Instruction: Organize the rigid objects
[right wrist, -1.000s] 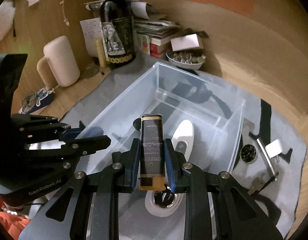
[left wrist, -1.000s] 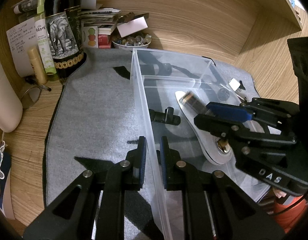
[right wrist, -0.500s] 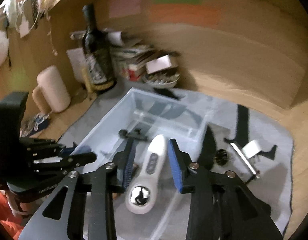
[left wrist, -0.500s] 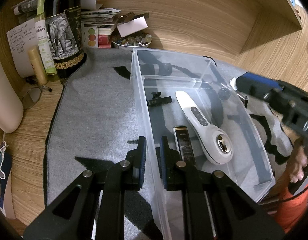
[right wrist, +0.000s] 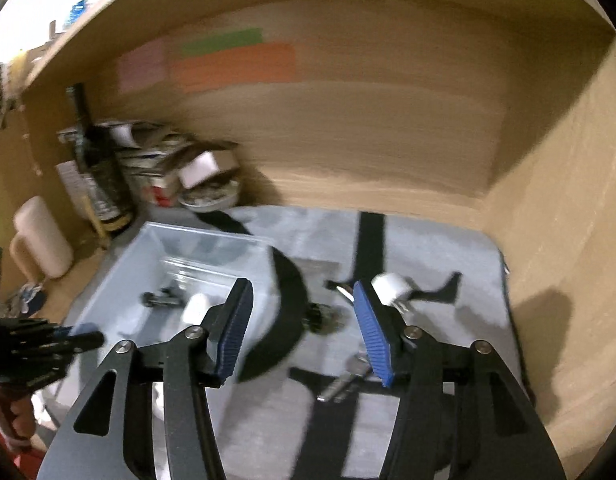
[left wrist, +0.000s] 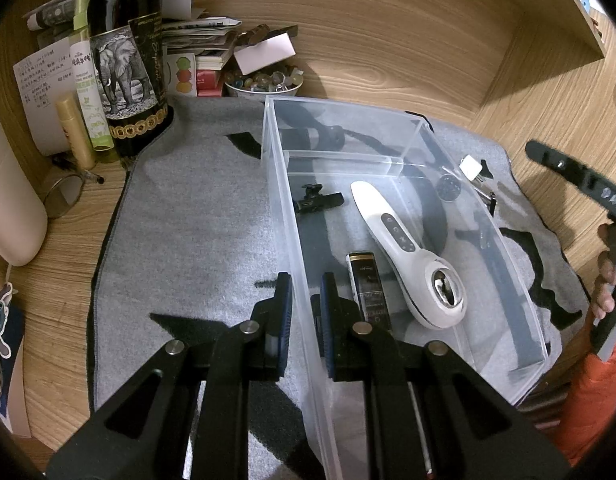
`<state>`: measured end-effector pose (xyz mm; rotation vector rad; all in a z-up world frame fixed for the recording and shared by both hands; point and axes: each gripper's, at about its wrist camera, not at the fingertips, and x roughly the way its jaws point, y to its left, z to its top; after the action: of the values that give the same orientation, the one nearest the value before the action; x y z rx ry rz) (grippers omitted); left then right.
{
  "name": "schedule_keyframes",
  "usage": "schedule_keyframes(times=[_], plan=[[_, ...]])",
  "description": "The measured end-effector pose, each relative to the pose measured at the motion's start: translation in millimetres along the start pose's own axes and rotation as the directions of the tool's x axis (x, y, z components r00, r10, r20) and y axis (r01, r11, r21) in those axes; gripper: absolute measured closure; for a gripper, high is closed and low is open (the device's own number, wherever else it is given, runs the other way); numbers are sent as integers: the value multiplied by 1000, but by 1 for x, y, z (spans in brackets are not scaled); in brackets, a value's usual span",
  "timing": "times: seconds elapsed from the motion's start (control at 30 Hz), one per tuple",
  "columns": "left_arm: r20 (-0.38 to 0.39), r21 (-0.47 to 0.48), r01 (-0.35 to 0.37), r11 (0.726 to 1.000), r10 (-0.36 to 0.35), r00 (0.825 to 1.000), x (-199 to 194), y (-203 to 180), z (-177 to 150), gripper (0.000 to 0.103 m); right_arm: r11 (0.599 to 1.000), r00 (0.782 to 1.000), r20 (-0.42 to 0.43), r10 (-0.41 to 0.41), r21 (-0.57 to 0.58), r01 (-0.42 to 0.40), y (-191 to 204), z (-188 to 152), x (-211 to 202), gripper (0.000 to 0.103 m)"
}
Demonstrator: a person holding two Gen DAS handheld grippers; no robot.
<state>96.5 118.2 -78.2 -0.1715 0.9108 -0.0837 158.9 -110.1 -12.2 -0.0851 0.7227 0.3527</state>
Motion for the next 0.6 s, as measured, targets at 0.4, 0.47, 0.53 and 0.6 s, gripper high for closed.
schedule_keyframes(times=[0.4, 0.47, 0.53, 0.6], plan=[[0, 1, -1, 1000, 1, 1000, 0, 0, 0, 91, 996, 978, -202, -55, 57, 68, -34, -39, 61, 54], [0, 1, -1, 1000, 1, 1000, 0, 0, 0, 91, 996, 973, -227, -53, 65, 69, -37, -44, 67, 54], [0, -2, 1, 1000, -1, 1000, 0, 0, 0, 91, 995, 965, -256, -57, 68, 77, -41, -50, 74, 54], [0, -1, -1, 1000, 1, 1000, 0, -1, 0, 91, 994, 957, -284, -56, 70, 79, -44, -55, 81, 54]])
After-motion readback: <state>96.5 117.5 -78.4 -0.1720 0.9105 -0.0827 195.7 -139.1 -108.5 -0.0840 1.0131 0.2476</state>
